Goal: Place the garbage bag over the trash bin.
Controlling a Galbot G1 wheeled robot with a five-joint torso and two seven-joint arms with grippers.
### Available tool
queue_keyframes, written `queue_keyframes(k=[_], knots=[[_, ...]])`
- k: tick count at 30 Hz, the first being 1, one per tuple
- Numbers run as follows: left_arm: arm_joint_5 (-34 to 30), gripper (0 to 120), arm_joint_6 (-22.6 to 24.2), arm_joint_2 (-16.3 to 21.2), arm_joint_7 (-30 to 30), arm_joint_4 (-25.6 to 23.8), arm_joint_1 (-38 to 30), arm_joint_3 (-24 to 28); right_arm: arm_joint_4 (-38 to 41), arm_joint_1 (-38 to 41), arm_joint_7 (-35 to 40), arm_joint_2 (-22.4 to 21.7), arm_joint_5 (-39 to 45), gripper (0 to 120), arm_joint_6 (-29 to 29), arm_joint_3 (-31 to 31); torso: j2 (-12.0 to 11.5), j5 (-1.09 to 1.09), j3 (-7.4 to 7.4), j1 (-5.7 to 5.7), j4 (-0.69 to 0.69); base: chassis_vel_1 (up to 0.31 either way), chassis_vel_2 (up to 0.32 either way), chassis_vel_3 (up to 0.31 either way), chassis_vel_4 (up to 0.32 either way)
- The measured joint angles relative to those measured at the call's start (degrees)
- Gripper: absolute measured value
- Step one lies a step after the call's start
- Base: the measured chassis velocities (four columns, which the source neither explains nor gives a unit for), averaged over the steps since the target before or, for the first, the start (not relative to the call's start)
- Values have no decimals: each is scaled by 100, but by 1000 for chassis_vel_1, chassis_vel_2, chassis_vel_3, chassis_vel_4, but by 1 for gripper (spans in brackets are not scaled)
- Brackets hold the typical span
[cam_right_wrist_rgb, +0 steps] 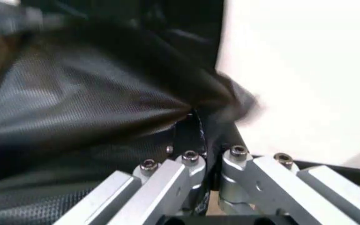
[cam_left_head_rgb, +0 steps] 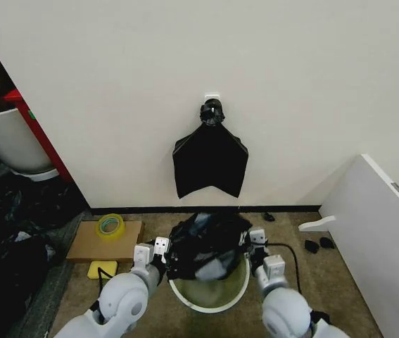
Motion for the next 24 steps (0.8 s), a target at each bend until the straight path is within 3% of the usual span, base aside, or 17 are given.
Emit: queue_keyframes(k=[5,11,19,24], knots=[[414,0,-708,110,431,-235,259,-210,-74,-74,45,-128,461,0,-211,287,0,1,-1,0,1,0,0,0,0],[368,0,-1112,64,575,-408,257,-269,95,-321,141,-242,740,0,-289,422,0,1,-1,0,1,0,0,0,0],[-307,0,-1576,-298,488,-310,-63,-338,953,-1031,146,-323,813,0,-108,89,-1,0,-1,0,1,0,0,0,0],[-563,0,-1606,-409,439,-261,-151,-451,1140,-1289,61,-267,811,0,-97,-144,-1,-2,0,0,-1,0,0,0,0]])
